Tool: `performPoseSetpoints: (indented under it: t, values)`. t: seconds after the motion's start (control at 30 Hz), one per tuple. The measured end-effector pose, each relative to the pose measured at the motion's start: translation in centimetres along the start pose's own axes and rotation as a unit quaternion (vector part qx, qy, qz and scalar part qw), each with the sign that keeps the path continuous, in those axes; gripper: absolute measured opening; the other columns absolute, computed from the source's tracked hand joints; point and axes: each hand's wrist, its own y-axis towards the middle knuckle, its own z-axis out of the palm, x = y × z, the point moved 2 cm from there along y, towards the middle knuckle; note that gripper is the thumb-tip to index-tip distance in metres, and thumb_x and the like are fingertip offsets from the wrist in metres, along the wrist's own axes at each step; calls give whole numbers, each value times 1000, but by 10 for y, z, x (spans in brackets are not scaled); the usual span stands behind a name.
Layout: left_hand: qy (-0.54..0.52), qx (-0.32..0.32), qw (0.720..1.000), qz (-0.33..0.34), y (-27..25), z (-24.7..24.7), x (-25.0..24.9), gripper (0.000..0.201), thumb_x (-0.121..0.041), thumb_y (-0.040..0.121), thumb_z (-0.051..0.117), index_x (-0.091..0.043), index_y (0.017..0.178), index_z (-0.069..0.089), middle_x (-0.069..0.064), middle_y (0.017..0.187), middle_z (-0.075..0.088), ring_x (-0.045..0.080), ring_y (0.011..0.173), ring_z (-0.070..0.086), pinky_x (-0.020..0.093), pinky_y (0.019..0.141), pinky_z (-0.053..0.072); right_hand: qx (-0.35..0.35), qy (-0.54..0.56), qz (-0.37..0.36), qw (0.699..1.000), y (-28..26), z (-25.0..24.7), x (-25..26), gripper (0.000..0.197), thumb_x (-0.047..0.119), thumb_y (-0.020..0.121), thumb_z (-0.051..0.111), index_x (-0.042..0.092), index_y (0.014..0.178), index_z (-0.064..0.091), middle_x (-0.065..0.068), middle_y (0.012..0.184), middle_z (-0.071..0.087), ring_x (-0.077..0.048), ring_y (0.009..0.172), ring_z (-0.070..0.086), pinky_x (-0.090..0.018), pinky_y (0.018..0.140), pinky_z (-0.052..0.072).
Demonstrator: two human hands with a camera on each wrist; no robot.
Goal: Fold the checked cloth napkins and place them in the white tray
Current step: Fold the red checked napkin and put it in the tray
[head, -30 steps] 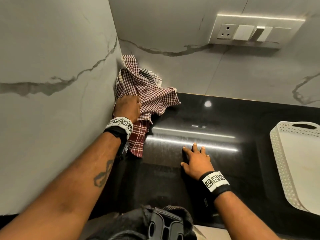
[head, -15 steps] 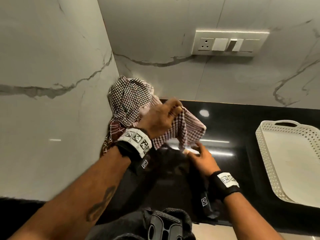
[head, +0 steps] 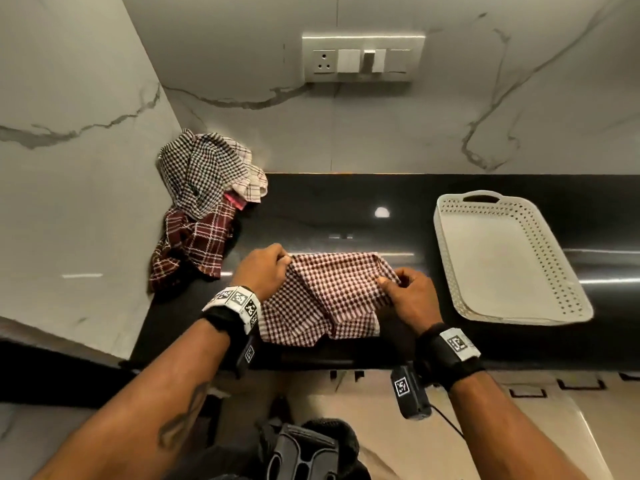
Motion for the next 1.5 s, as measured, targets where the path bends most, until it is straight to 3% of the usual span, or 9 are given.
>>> performPoseSetpoints:
  t: [0.1,0.2,0.4,0.6,0.87,0.97,1.2,1.37,1.5]
  values:
    - [-28,-29,999,-9,-24,13,-8,13,-32,96,53,-22,102,58,3,104,66,25,100,61,43,93,48,13,54,3,998,-5,-7,9,10,17,85,77,10,91,72,0,83,74,-9,73,69,-16,66,54]
    - [-65,-81,987,121,-49,13,-38,12,-27,96,56,-19,105,59,-2,104,61,16,99,57,37,92,48,44,110,9,993,-9,-9,24,8,15,93,68,11,96,73,-1,88,76,-8,79,72,-23,68,58]
    - [-86,-26,967,238,-82,11,-107,38,-52,89,64,-28,117,53,-13,109,58,3,97,56,18,87,48,97,168,-11,981,-18,1,52,17,5,95,61,14,109,64,-16,98,73,-34,90,72,-51,82,60]
    - [-187,-108,968,129,-74,-1,-117,11,-21,88,69,-21,98,63,-10,84,67,3,75,63,30,73,55,142,240,-26,960,-32,5,67,24,17,98,59,17,122,60,-13,109,71,-20,99,70,-42,89,58]
    - [-299,-149,941,50,-66,-30,-115,17,-18,92,65,-17,99,50,2,74,70,11,57,69,33,56,59,218,58,-56,973,-64,55,47,63,35,80,79,27,134,49,14,120,63,-2,109,60,-23,95,48]
    - [-333,-131,929,95,-60,-38,-124,14,-5,94,53,-18,97,58,4,76,72,15,64,72,42,63,62,137,15,-53,989,-60,67,55,29,27,90,68,22,117,59,9,105,66,-5,91,61,-25,81,45]
    - [-79,-183,968,151,-14,-86,-75,32,0,90,53,-3,118,68,11,110,65,23,98,63,30,92,53,41,-25,-106,993,-20,49,48,10,20,93,62,20,88,71,10,79,71,-3,74,64,-29,68,50]
    - [79,-175,978,76,23,-108,-7,13,-19,92,59,-13,98,68,3,101,64,24,88,63,36,76,52,65,-117,-145,980,24,16,64,31,39,92,68,19,69,63,9,63,63,-6,59,57,-27,56,45]
    - [135,-135,978,83,55,-114,11,12,-26,92,62,-16,97,66,-3,114,52,19,88,60,34,73,49,92,-176,-160,967,72,3,95,14,28,96,62,20,88,70,9,82,67,-3,77,63,-19,69,48]
